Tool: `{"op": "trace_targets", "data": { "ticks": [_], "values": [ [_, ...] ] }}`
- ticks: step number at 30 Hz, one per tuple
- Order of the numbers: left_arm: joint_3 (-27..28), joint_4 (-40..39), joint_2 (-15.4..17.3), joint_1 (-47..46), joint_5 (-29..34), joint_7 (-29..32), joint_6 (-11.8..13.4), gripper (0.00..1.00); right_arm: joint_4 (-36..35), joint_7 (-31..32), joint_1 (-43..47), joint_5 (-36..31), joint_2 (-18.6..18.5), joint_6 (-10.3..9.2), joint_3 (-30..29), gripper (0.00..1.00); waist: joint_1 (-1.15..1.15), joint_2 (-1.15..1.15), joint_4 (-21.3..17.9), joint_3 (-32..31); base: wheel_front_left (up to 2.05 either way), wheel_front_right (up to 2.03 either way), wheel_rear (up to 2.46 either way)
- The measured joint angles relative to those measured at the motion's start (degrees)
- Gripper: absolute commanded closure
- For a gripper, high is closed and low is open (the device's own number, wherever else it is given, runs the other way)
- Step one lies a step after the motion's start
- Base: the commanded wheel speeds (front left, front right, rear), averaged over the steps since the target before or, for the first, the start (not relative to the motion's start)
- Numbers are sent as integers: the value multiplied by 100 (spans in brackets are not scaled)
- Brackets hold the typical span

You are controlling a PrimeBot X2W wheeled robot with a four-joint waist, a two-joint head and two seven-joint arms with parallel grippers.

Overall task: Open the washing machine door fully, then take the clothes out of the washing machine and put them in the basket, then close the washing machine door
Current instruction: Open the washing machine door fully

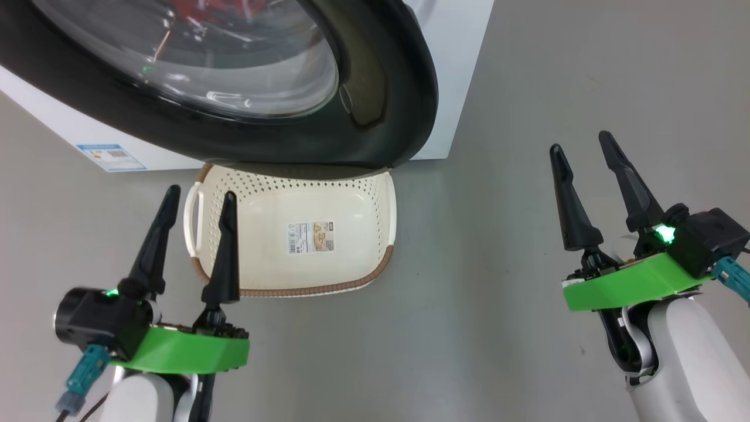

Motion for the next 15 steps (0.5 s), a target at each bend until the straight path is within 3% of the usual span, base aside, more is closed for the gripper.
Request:
{"op": "trace_targets", "data": {
  "ticks": [15],
  "values": [
    [-11, 9, 1, 101, -2, 0, 1, 0, -26, 0, 272, -36, 24, 0, -3, 0, 0, 0, 56, -149, 0, 0, 0]
  ]
}}
